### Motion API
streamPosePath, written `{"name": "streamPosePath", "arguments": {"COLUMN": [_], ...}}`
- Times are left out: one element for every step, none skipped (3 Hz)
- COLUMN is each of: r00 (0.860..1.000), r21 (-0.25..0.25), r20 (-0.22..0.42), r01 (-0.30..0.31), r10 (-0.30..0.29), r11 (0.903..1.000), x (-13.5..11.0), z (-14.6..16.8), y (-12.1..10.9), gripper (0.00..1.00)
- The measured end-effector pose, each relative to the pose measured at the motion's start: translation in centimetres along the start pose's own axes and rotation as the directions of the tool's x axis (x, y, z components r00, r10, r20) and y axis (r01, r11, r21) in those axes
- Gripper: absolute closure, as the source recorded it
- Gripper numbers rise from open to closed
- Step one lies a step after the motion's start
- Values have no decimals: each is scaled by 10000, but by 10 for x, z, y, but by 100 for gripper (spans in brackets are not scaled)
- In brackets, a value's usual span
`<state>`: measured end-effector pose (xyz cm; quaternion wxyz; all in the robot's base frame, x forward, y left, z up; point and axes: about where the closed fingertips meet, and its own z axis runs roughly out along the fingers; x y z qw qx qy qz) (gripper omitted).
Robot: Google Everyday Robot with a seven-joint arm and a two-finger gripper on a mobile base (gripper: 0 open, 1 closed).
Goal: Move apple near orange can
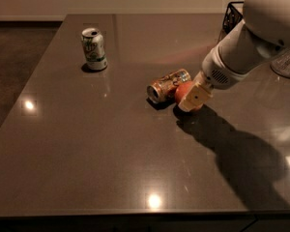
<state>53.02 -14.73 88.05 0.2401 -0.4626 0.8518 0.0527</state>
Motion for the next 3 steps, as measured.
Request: {"name": "streamPosePath", "arguments": {"r00": [10000, 10000, 10000], "r21": [-122, -123, -126], "r20": [-29, -32, -34], "r01": [-60, -38, -24], "r10": [60, 38, 24], "r11": [9999, 9999, 9999], "x": [2, 1, 1], "z": [7, 7, 7], "y": [-3, -2, -2], "gripper": [30, 5, 0]}}
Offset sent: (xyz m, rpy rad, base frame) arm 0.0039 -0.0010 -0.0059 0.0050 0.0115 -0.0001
